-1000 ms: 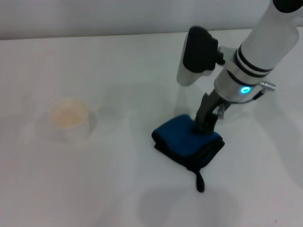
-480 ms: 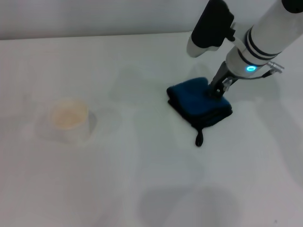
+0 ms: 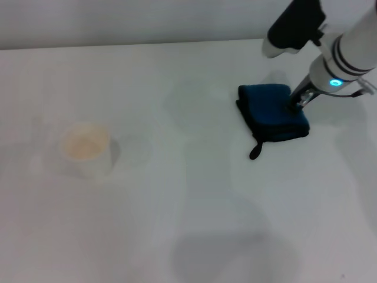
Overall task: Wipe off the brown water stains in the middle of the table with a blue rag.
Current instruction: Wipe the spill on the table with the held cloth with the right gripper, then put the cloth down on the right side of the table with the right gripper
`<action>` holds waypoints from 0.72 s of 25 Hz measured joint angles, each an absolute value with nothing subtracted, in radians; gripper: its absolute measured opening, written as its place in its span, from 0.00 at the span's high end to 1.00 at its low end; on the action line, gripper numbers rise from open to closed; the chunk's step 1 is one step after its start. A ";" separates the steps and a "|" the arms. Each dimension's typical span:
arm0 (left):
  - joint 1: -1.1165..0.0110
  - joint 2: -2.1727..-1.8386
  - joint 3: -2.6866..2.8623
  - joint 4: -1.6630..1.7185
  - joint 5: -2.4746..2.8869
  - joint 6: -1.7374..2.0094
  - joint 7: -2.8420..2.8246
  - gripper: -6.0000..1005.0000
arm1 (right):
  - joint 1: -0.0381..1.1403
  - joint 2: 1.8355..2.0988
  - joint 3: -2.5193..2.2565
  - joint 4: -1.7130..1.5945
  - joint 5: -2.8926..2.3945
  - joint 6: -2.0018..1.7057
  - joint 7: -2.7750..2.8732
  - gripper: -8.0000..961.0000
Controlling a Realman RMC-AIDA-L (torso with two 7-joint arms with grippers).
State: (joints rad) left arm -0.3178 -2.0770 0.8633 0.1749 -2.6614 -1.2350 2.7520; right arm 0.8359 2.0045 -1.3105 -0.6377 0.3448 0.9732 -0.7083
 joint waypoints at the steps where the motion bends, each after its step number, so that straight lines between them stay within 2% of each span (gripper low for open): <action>1: -0.318 -2.077 0.864 0.175 -2.661 -1.235 2.752 0.13 | 0.828 2.004 -1.281 -0.641 0.326 0.975 -0.707 0.90; 18: -0.325 -2.075 0.878 0.175 -2.661 -1.232 2.752 0.13 | 0.754 1.997 -1.128 -0.688 0.260 0.979 -0.706 0.90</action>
